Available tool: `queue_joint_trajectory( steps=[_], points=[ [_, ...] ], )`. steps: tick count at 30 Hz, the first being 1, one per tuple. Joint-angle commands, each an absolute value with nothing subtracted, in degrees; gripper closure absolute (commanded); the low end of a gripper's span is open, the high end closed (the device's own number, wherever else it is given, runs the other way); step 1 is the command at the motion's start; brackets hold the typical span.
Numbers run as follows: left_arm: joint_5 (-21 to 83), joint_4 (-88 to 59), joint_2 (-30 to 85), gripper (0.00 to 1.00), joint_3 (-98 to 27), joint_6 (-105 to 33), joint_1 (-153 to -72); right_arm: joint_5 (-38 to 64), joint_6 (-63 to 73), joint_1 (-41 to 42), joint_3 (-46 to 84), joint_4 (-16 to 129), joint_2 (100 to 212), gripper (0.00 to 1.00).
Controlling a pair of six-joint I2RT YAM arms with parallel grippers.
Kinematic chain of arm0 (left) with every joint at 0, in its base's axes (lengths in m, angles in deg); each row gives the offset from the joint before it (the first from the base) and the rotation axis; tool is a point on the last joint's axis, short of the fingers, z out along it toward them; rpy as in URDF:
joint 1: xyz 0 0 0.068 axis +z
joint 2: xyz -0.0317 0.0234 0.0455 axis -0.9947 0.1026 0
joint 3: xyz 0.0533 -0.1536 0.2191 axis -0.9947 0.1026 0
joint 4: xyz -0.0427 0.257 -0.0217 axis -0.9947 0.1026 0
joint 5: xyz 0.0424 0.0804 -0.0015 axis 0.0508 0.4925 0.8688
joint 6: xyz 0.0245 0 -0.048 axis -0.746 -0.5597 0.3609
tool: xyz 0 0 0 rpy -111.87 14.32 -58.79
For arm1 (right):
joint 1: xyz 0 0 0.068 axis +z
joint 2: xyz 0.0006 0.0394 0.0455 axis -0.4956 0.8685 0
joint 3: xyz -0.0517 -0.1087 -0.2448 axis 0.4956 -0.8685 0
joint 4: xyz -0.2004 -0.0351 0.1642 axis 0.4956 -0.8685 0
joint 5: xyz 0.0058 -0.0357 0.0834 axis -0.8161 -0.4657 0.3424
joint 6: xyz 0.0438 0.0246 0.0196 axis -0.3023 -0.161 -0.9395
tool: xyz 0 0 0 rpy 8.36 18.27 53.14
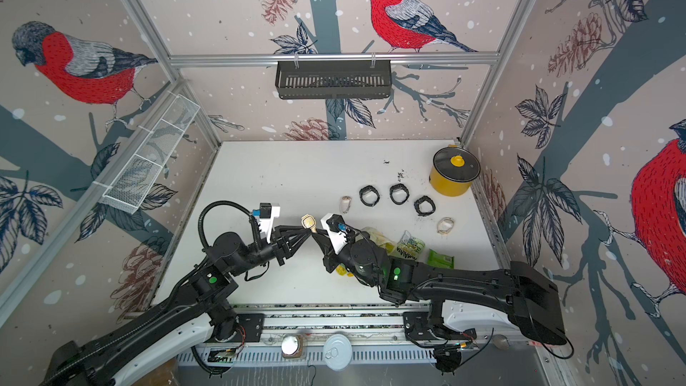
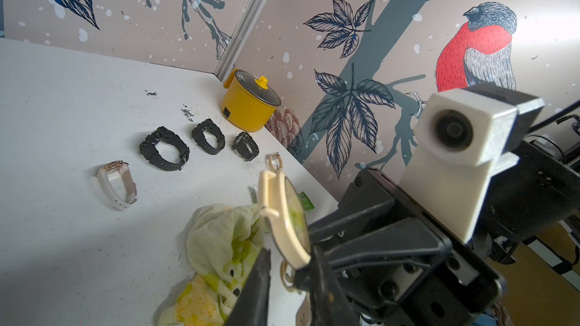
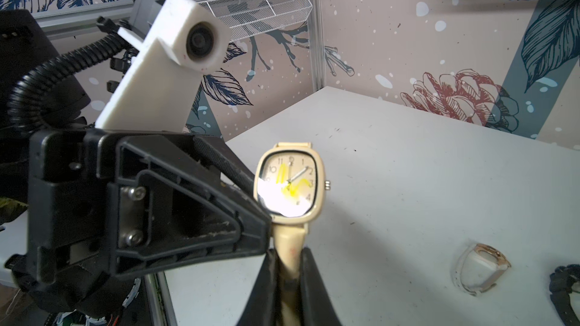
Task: Wipe the watch dial
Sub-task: Pick up the watch at the center of the board.
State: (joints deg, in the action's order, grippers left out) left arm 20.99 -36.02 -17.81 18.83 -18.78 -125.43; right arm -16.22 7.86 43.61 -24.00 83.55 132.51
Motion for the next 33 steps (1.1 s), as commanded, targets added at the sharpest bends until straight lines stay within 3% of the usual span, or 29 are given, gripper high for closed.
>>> queue_joint_trajectory(
  steps=[1,4,10,20,27,31,33],
  points=[
    [22.42,-37.22,-17.76,0.77,18.68,-17.89,-125.42,-15.91,9.30,43.93,-24.21,86.95,132.37,0.86],
    [22.74,-37.29,-17.61,0.77,18.57,-17.43,-125.42,-16.53,10.27,44.47,-24.19,87.27,132.46,0.86],
    [24.06,-38.23,-16.88,0.61,19.10,-15.73,-125.42,-17.88,11.55,45.59,-23.75,87.42,133.25,0.86],
    [22.65,-40.04,-15.97,0.78,19.20,-15.37,-125.42,-18.46,11.73,45.82,-24.09,88.37,133.41,0.86],
    [23.60,-39.95,-17.65,0.93,19.82,-14.69,-125.42,-17.41,12.88,45.62,-25.54,88.00,131.03,0.60],
    [23.71,-39.33,-19.23,0.95,19.86,-14.98,-125.41,-9.89,16.31,43.33,-28.25,86.28,125.38,0.49],
    [22.32,-40.01,-19.54,0.96,19.83,-15.40,-125.41,-1.05,19.92,40.61,-30.73,85.71,122.46,0.43]
  ],
)
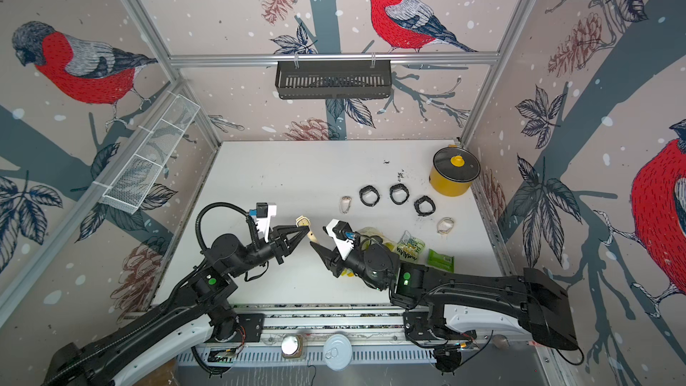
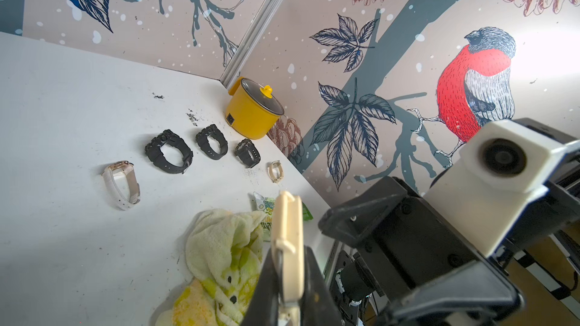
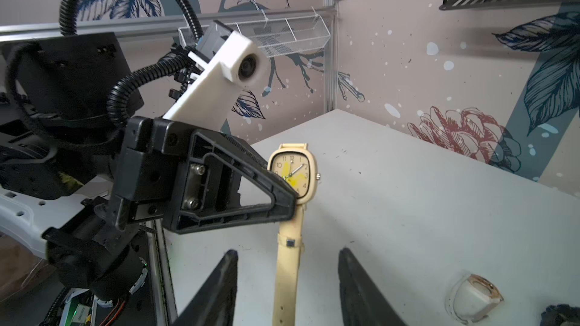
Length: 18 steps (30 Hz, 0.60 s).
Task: Wipe the watch dial
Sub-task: Pick up the watch at the center of the board.
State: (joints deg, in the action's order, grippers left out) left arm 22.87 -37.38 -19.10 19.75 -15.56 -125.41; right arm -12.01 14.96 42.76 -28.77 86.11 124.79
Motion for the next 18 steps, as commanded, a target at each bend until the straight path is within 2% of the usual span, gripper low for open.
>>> queue_joint_trajectory(
  steps=[1,5,14,16,18],
  points=[
    [21.36,-40.42,-19.52,0.95,19.75,-15.65,-125.42,2.81,20.48,39.03,-31.76,85.86,121.25,0.41],
    [15.64,-43.43,-18.96,0.96,19.33,-15.74,-125.42,13.50,18.48,35.03,-34.18,88.01,119.43,0.38],
    [4.09,-50.71,-16.61,0.96,17.95,-13.98,-125.42,22.75,9.35,31.87,-32.71,92.97,123.62,0.37],
    [2.82,-51.80,-16.33,0.96,17.75,-13.54,-125.42,24.79,7.52,31.47,-33.01,95.09,124.00,0.41],
    [2.02,-52.71,-16.18,0.96,17.71,-13.22,-125.42,26.41,5.87,31.13,-33.41,97.25,123.90,0.52]
  ],
)
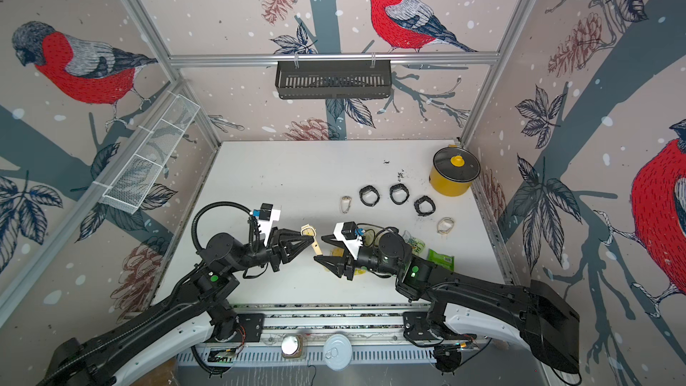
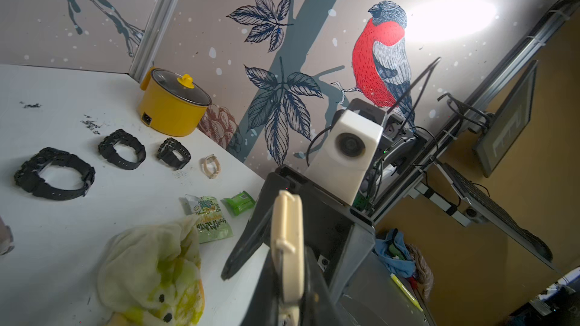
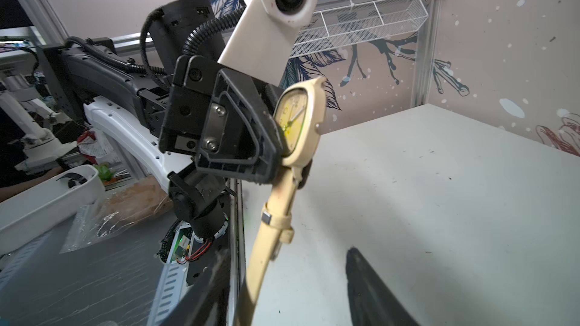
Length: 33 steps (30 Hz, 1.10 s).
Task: Wipe the watch dial
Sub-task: Pick up the watch at the center of the board.
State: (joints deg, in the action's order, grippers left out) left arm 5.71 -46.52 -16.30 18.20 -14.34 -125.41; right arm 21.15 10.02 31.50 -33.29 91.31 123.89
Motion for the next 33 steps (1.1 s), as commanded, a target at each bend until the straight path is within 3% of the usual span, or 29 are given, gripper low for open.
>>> queue_joint_trajectory(
  steps=[1,3,5,6,7,8,13,16,20,25,29,33],
  points=[
    [1.62,-53.40,-16.04,0.97,17.83,-12.92,-125.39,26.67,5.14,31.03,-33.58,98.00,123.70,0.63],
    [1.21,-53.82,-15.90,0.96,17.73,-12.73,-125.42,26.61,4.06,30.77,-34.13,99.42,122.94,0.79],
    [0.87,-53.96,-15.73,0.96,17.66,-12.66,-125.43,26.53,2.64,30.84,-34.75,101.56,122.49,0.80],
    [0.70,-54.08,-15.64,0.96,17.75,-12.68,-125.43,26.91,2.00,30.85,-35.06,102.40,122.59,0.74],
    [0.68,-54.12,-15.64,0.96,17.73,-12.61,-125.42,27.11,1.06,30.85,-34.96,102.99,122.92,0.56],
    [0.89,-54.08,-15.69,0.96,17.74,-12.56,-125.52,27.47,0.53,30.84,-34.56,102.74,123.49,0.48],
    [1.42,-54.00,-15.95,0.96,17.87,-12.38,-125.51,27.96,-0.63,30.84,-32.72,101.42,126.96,0.45],
    [1.63,-53.96,-15.82,0.96,17.96,-11.86,-125.53,28.17,-2.06,30.78,-32.46,103.55,128.68,0.59],
    [2.26,-53.62,-15.23,0.96,18.06,-11.25,-125.56,28.71,-5.56,29.84,-32.43,107.38,130.50,0.94],
    [4.25,-52.03,-14.84,0.71,17.76,-10.85,-125.51,27.84,-13.98,28.81,-35.51,118.79,132.62,0.98],
    [5.94,-52.65,-15.18,0.60,18.52,-10.62,-125.54,27.39,-16.67,28.82,-36.41,123.72,132.75,0.98],
    [6.68,-53.96,-15.01,0.56,18.90,-10.19,-125.50,26.79,-16.94,28.90,-36.33,123.32,132.09,0.99]
  ],
)
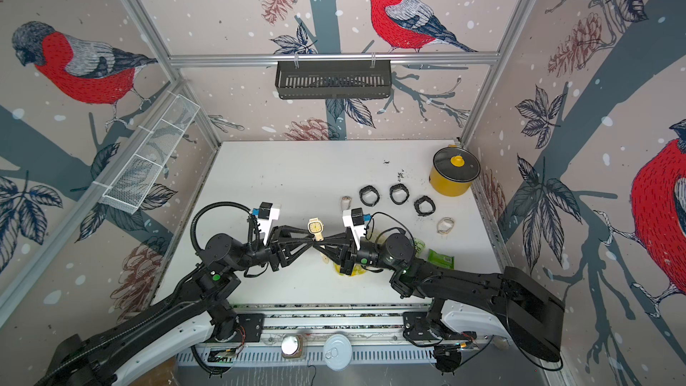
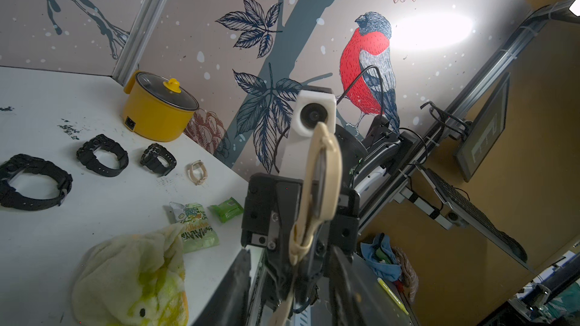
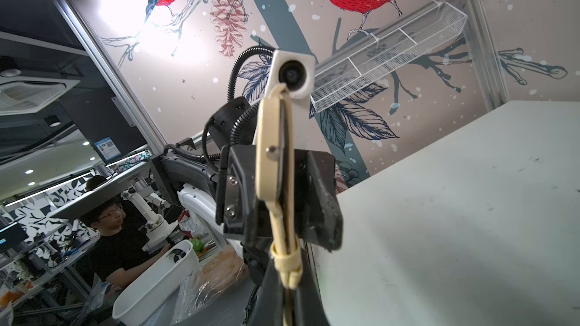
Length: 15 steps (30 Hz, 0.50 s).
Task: Wipe the watch dial
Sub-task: Pick up the watch at the center of the board.
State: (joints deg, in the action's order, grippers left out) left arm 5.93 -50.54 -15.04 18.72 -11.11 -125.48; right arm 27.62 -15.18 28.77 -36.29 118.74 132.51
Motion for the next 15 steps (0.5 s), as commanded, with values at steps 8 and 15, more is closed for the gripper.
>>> queue_joint_trajectory(
  steps=[8,15],
  points=[
    [9.43,-59.80,-15.20,0.48,20.25,-9.73,-125.56,23.80,-20.64,29.00,-36.14,123.33,132.01,0.99],
    [9.71,-63.65,-12.98,0.45,20.25,-11.09,-125.67,21.78,-23.79,29.03,-35.19,121.54,133.02,0.99]
  ],
)
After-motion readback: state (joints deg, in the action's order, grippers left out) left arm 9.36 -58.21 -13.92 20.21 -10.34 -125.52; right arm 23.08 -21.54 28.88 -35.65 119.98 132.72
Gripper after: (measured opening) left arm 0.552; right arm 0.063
